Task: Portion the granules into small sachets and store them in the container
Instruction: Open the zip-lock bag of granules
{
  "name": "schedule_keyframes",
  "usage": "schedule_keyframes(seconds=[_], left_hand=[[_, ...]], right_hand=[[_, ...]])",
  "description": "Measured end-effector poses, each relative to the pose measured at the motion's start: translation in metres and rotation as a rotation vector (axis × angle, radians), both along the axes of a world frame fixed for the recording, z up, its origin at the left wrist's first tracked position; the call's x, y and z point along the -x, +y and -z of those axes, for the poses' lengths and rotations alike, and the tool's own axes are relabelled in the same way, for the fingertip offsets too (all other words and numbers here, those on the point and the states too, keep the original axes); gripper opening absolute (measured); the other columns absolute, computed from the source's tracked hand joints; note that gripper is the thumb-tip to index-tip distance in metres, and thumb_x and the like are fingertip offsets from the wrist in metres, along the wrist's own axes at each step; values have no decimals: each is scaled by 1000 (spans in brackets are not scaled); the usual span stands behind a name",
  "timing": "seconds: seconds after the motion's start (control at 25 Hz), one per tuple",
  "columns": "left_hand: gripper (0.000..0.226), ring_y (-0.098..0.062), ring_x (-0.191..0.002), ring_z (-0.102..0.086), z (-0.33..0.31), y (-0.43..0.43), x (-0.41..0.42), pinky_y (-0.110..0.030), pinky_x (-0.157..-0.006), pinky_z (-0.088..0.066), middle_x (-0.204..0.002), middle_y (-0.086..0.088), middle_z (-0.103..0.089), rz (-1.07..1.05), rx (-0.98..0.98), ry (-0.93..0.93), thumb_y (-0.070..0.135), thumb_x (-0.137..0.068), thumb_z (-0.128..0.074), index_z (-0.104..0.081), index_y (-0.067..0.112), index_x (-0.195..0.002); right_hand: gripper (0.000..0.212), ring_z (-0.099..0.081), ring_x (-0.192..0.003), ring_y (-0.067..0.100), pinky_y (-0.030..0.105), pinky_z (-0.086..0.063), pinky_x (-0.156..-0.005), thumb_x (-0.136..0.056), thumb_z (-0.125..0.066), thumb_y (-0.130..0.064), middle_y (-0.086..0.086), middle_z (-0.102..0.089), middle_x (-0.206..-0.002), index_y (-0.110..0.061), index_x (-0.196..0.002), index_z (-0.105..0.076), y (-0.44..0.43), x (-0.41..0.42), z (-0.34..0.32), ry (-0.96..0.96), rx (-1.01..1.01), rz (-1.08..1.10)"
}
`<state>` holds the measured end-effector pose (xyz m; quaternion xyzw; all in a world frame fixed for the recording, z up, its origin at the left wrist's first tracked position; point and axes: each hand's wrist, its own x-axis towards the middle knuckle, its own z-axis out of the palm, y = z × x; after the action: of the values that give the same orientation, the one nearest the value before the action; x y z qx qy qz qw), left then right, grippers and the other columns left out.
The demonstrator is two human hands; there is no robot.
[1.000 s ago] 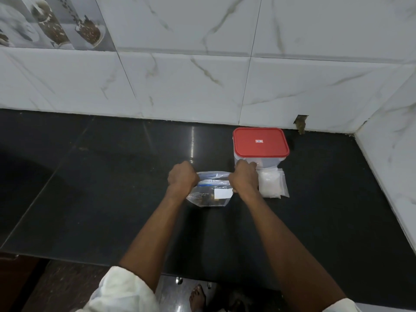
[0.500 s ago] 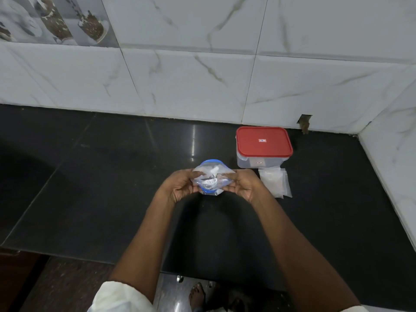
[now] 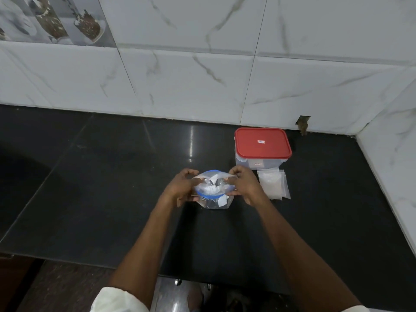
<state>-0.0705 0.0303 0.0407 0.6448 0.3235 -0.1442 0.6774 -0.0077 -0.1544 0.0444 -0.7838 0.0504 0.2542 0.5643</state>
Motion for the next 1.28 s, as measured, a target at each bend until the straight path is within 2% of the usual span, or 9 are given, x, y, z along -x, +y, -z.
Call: schedule_keyframes(seconds=[0.12, 0.24, 0.36, 0.52, 0.64, 0.76, 0.84, 1.04, 1.28], left_hand=[[21, -22, -78, -65, -2, -9, 0, -33, -69, -57, -101, -13, -71, 1, -416, -99, 8, -85, -74, -68, 12, -105], [36, -24, -102, -66, -4, -18, -2, -29, -83, -51, -120, -9, -65, 61, -595, -193, 6, -84, -71, -68, 18, -118], [22, -32, -105, -64, -4, -24, -3, -32, -84, -49, -121, -15, -60, 132, -784, -148, 11, -89, -65, -71, 16, -110], [24, -41, -109, -61, -5, -27, -1, -37, -86, -47, -120, -21, -62, 209, -946, 17, 19, -95, -56, -69, 11, -113], [17, -43, -87, -71, -6, -25, -5, -42, -72, -61, -102, -25, -69, 85, -659, 25, 9, -94, -53, -69, 4, -92], [18, -33, -63, -66, -16, -24, -6, -38, -49, -61, -85, -22, -66, -205, -104, 6, -9, -93, -49, -64, 0, -87], [21, -28, -60, -63, -16, -24, -7, -32, -46, -59, -73, -19, -67, -298, 62, 32, -15, -90, -48, -65, -2, -90], [29, -19, -43, -62, -8, -32, -9, -28, -45, -55, -49, -9, -65, -329, 102, 37, -20, -86, -45, -64, -1, -75], [34, -16, -39, -46, 8, -26, -18, -23, -43, -47, -46, -7, -49, -355, 289, 180, -8, -93, -30, -57, 4, -75]], right_hand=[[10, -66, -81, 29, 42, -57, -70, -83, -62, -8, 7, -68, -85, -18, -78, -64, 7, 6, 1, -355, 487, -121], [16, -65, -82, 31, 37, -54, -68, -86, -53, -8, 11, -69, -88, -12, -86, -69, 15, 9, -8, -398, 573, -94], [19, -64, -87, 33, 37, -52, -68, -87, -50, -3, 15, -69, -96, -7, -92, -68, 14, 8, -10, -381, 603, -104], [24, -52, -112, 36, 38, -47, -79, -96, -50, -10, 18, -46, -129, -8, -117, -61, 20, 19, -18, -445, 922, -194], [19, -61, -103, 37, 33, -46, -73, -94, -53, -8, 19, -54, -119, -4, -111, -61, 23, 21, -13, -386, 803, -172], [8, -69, -71, 30, 34, -58, -59, -82, -61, 2, 16, -67, -88, -5, -80, -63, 15, 12, -5, -285, 438, 41], [19, -63, -59, 22, 30, -57, -51, -84, -63, 7, 16, -66, -86, -8, -73, -60, 10, 11, -3, -67, 148, 154], [23, -68, -75, 27, 36, -58, -57, -92, -53, 8, 15, -65, -89, -9, -78, -60, 10, 17, -4, 114, -40, 285], [22, -62, -66, 24, 43, -58, -68, -96, -48, 8, 13, -63, -78, -8, -85, -57, 4, 6, -10, 366, -118, 152]])
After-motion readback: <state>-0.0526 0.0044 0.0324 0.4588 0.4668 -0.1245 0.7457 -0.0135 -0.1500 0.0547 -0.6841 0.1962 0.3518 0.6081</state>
